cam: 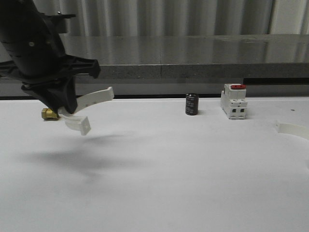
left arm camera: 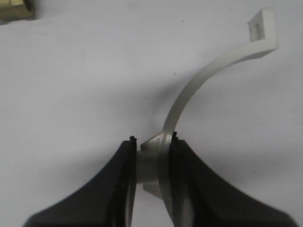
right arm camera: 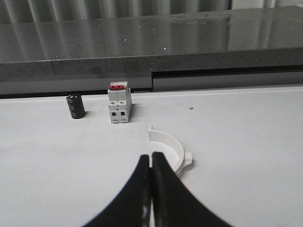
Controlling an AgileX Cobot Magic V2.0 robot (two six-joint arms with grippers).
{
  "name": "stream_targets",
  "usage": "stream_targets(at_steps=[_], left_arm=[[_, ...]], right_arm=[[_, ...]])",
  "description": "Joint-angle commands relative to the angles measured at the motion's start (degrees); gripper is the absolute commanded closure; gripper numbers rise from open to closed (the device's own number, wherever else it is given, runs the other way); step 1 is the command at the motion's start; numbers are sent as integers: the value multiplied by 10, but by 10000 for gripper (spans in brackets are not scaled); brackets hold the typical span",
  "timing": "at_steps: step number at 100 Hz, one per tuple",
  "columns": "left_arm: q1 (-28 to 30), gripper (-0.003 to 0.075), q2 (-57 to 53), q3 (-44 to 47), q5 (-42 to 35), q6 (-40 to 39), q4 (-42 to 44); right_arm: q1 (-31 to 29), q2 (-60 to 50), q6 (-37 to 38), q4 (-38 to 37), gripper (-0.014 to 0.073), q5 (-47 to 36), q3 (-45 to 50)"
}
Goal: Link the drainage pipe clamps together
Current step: 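Lift and carry the clamp half toward the table center, lower it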
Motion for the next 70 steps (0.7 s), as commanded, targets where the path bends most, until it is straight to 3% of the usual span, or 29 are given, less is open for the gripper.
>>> stream_targets(at_steps=[1,28,70], left_arm=[[-17,640,0,-36,-19,-16,4],[-48,640,63,-70,-17,-43,19],[-49,638,88,-72,-19,-72,19]], right_arm=[[0,-8,-2,-2,662,-46,-10],[0,-8,-2,-2,662,-46,-10],[0,-8,-2,-2,662,-46,-10]])
